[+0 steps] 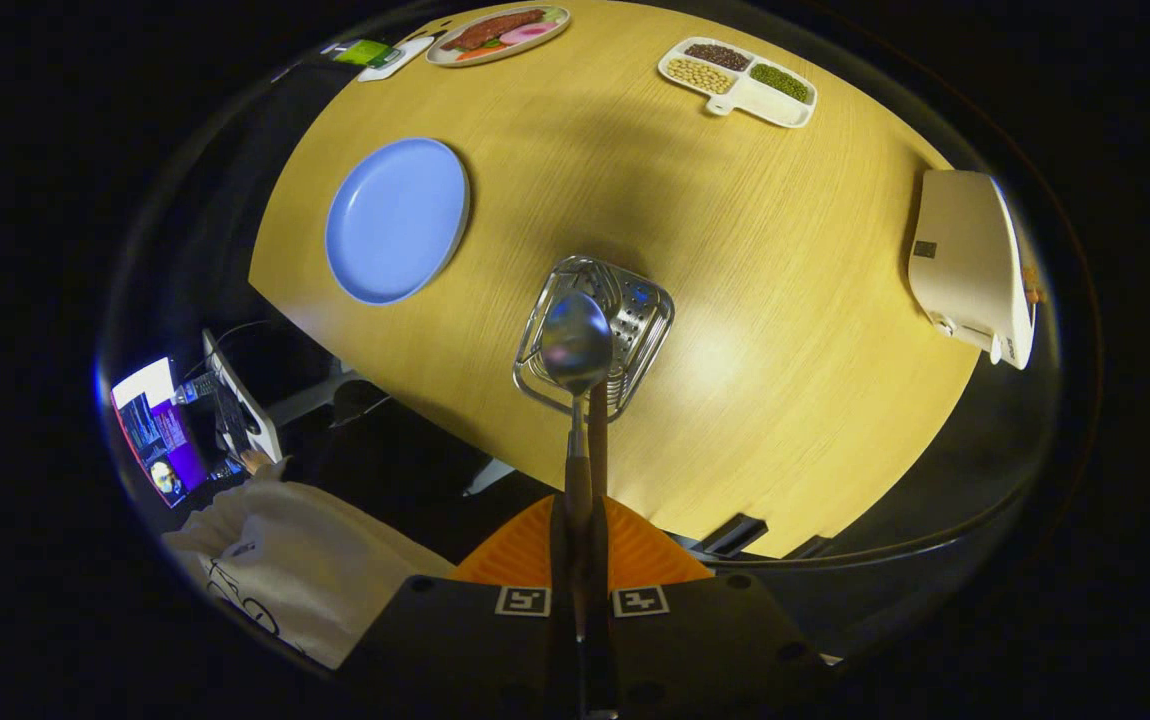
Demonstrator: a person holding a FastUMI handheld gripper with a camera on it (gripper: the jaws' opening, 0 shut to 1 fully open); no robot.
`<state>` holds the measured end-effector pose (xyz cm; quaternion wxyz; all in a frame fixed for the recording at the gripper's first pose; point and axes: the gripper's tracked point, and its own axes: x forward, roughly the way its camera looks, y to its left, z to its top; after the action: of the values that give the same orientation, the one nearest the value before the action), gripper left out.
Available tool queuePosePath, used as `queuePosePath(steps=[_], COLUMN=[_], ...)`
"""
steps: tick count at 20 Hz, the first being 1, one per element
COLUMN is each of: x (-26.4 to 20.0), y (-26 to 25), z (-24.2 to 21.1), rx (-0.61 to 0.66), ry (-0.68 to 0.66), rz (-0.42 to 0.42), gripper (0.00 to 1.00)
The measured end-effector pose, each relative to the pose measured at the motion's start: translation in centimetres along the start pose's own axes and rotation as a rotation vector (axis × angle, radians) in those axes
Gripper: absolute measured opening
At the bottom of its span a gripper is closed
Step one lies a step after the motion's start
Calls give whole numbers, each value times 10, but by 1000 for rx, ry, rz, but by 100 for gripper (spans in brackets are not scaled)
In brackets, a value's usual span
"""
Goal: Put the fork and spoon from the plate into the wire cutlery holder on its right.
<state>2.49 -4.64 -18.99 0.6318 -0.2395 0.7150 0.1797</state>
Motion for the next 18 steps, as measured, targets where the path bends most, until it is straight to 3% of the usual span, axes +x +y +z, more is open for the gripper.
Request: queuePosePath(steps=[13,15,18], x=[16,13,5], y=[-8,-1,7], z=[26,31,38], rx=[39,43,42], ry=[73,52,-16], rz=[7,29,48], gripper=[12,16,44])
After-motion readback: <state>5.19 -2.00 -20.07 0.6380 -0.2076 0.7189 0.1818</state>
